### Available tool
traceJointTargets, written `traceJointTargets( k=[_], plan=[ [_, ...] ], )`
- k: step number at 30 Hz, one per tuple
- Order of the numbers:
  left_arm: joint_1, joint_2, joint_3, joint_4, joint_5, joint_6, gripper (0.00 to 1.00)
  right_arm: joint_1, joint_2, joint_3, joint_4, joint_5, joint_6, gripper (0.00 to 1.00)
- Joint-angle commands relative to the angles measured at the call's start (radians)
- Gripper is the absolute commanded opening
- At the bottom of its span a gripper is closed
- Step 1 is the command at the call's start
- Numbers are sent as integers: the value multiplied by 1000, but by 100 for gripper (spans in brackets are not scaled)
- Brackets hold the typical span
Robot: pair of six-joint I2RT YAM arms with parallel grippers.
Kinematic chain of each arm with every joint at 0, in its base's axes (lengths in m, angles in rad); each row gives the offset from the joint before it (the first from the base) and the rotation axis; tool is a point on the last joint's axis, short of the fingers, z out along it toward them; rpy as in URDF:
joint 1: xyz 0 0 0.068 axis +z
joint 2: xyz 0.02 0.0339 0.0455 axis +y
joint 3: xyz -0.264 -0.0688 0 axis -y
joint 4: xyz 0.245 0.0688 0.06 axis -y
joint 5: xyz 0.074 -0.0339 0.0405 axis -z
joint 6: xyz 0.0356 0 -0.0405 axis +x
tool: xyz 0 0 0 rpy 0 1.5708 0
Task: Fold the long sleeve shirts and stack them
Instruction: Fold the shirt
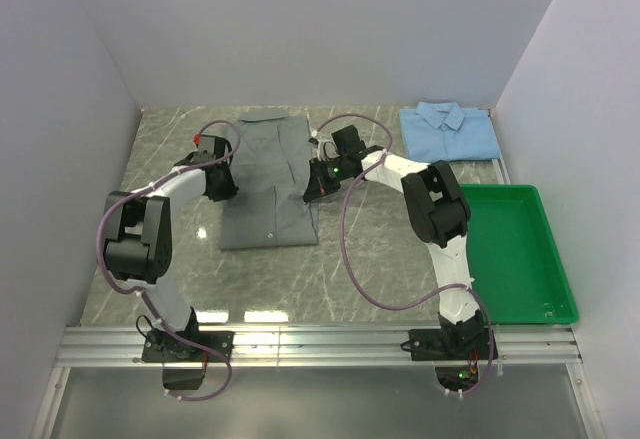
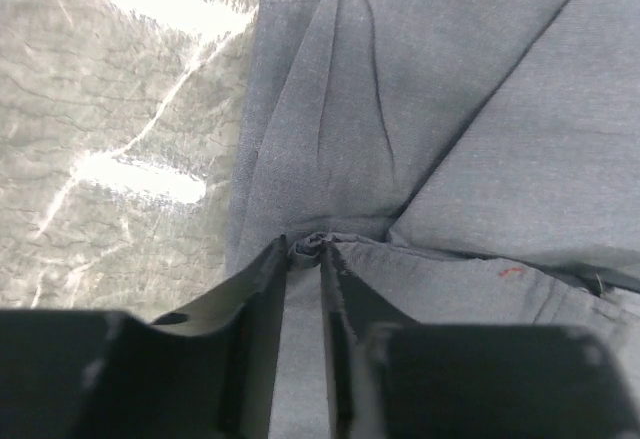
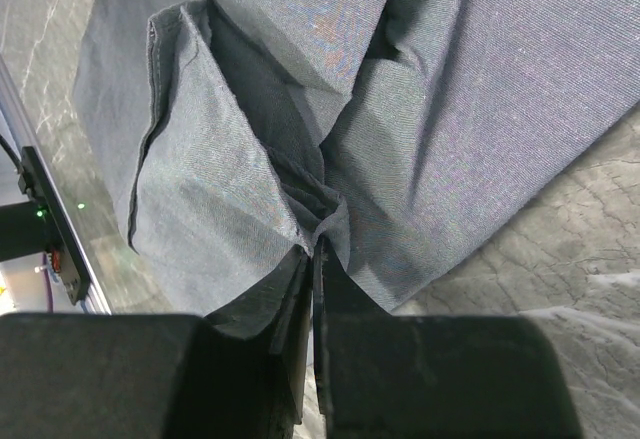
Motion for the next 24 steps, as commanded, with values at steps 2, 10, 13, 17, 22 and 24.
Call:
traceJointTargets(
  k=[2, 10, 13, 17, 22, 24],
  plan=[
    [1, 20, 24, -2, 7, 10, 24, -6, -23, 40, -4, 9, -17, 7],
    [3, 26, 31, -12, -16, 16, 0, -6, -44, 47, -16, 39, -29, 7],
    [1, 3, 37, -1, -24, 21, 1, -6, -65, 53, -30, 62, -40, 7],
    [1, -55, 31, 30, -68, 13, 1, -6, -88, 77, -65, 154, -52, 7],
    [3, -46, 41, 48, -159, -21, 0, -6, -85, 126, -97, 208, -52, 8],
    [7, -19, 46, 42, -180, -48, 0, -8, -73, 137, -102, 224, -51, 8]
  ],
)
